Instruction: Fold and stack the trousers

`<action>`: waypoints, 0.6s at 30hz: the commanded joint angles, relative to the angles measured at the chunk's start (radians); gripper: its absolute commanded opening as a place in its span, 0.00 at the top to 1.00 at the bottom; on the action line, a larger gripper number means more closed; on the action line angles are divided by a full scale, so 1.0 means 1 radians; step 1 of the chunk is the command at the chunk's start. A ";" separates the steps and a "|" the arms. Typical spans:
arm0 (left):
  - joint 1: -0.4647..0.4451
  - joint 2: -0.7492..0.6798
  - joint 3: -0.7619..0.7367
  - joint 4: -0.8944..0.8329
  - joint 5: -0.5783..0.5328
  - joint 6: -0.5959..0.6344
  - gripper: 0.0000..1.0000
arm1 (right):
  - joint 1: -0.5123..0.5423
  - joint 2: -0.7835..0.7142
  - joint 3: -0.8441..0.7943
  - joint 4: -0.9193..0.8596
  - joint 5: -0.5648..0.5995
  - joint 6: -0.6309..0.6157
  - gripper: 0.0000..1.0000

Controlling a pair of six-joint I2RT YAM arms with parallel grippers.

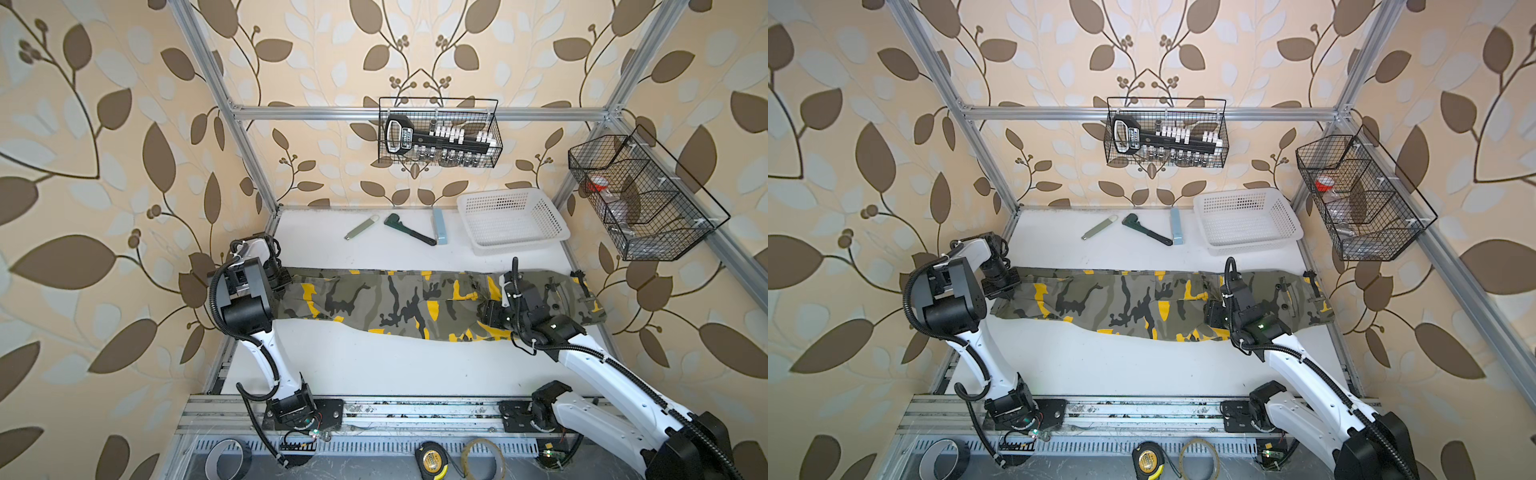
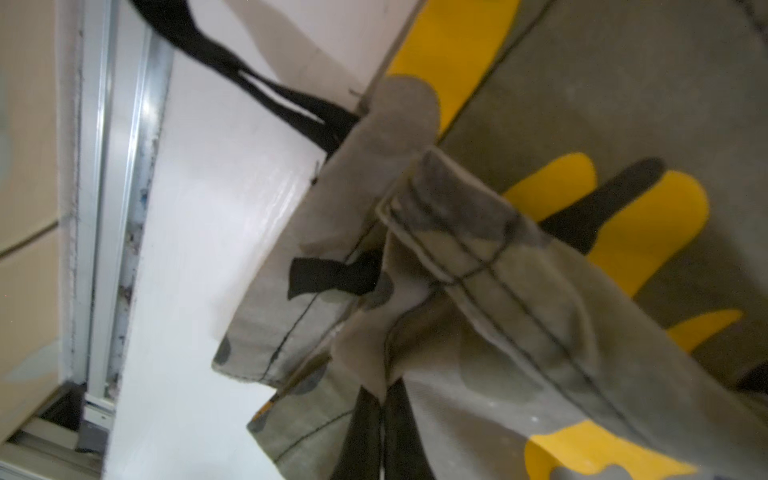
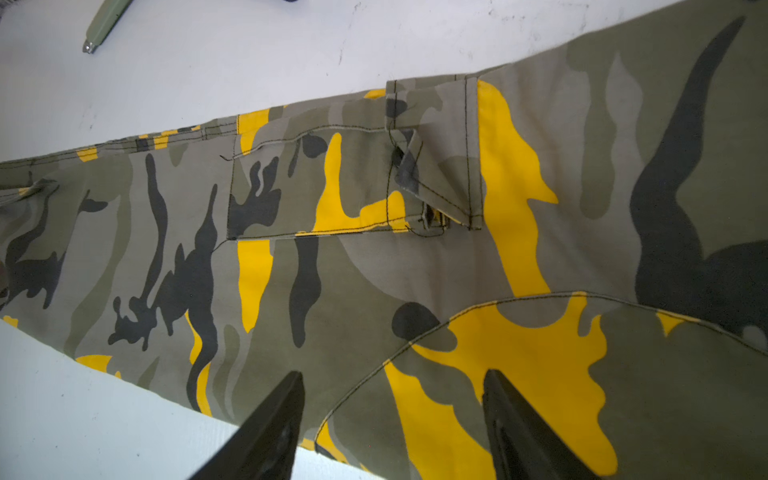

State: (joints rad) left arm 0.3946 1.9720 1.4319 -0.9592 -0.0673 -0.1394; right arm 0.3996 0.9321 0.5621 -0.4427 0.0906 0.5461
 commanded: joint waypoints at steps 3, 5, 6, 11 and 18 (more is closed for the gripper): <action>0.013 -0.040 0.077 -0.105 -0.070 -0.008 1.00 | 0.007 -0.002 -0.039 0.036 -0.027 0.008 0.31; 0.012 -0.040 0.116 -0.130 -0.094 -0.004 1.00 | 0.007 0.012 -0.040 0.039 -0.028 0.004 0.31; 0.011 -0.040 0.140 -0.144 -0.109 -0.003 1.00 | 0.005 0.017 -0.040 0.040 -0.028 0.002 0.31; -0.009 -0.011 0.237 -0.183 -0.206 0.016 0.99 | 0.006 0.030 -0.051 0.050 -0.039 -0.012 0.31; -0.031 0.091 0.254 -0.151 -0.271 0.014 0.82 | 0.001 0.061 -0.046 0.052 -0.041 -0.033 0.31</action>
State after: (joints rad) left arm 0.3721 2.0212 1.6566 -1.0966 -0.2581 -0.1345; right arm 0.3992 0.9833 0.5308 -0.3965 0.0586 0.5339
